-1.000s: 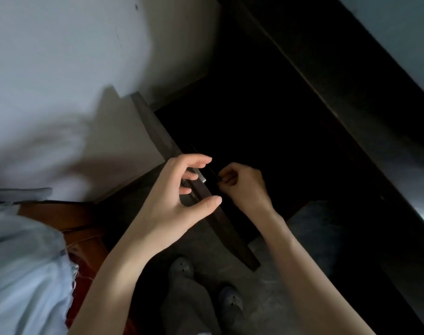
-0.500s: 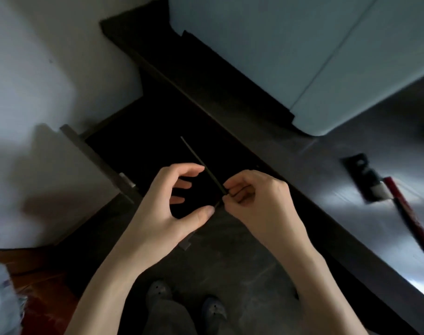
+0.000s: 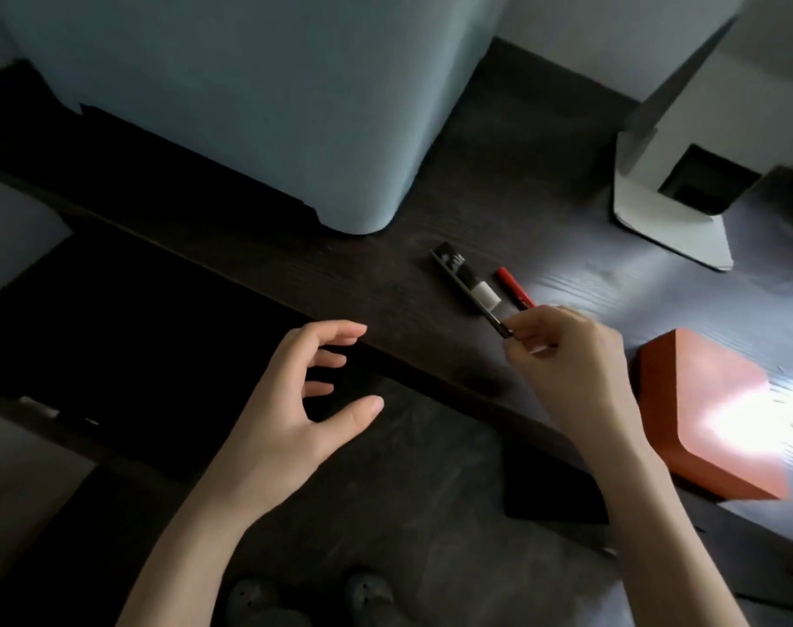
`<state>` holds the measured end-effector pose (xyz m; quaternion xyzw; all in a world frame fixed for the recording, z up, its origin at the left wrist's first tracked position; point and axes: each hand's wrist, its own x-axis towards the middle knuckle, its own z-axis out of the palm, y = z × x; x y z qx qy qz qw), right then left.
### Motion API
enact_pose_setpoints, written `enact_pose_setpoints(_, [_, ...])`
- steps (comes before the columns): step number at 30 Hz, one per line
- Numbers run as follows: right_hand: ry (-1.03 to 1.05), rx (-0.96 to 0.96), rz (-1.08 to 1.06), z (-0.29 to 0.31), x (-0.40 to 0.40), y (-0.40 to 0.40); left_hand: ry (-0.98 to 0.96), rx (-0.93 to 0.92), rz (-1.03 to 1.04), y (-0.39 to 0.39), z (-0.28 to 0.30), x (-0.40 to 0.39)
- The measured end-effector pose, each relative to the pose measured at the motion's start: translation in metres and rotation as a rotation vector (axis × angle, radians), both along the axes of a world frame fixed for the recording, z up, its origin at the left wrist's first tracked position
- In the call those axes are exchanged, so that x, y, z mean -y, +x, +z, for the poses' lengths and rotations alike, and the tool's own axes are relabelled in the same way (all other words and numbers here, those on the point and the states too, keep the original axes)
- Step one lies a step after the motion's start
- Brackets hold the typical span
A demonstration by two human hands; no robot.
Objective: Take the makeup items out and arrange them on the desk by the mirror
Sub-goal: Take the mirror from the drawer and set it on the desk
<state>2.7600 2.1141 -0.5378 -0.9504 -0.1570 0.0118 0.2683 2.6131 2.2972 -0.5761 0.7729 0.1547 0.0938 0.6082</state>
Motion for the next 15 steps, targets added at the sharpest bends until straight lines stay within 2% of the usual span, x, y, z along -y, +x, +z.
enact_pose_setpoints(4, [-0.041, -0.068, -0.023, -0.012, 0.005, 0.005, -0.01, -0.012, -0.013, 0.005, -0.005, 0.01])
enact_pose_setpoints(9, [0.019, -0.061, -0.012, -0.016, 0.007, 0.004, -0.004, -0.035, -0.009, 0.003, -0.009, 0.011])
enact_pose_setpoints(15, [0.265, -0.015, 0.039, -0.005, -0.006, -0.024, 0.013, -0.063, 0.025, -0.017, -0.012, -0.001])
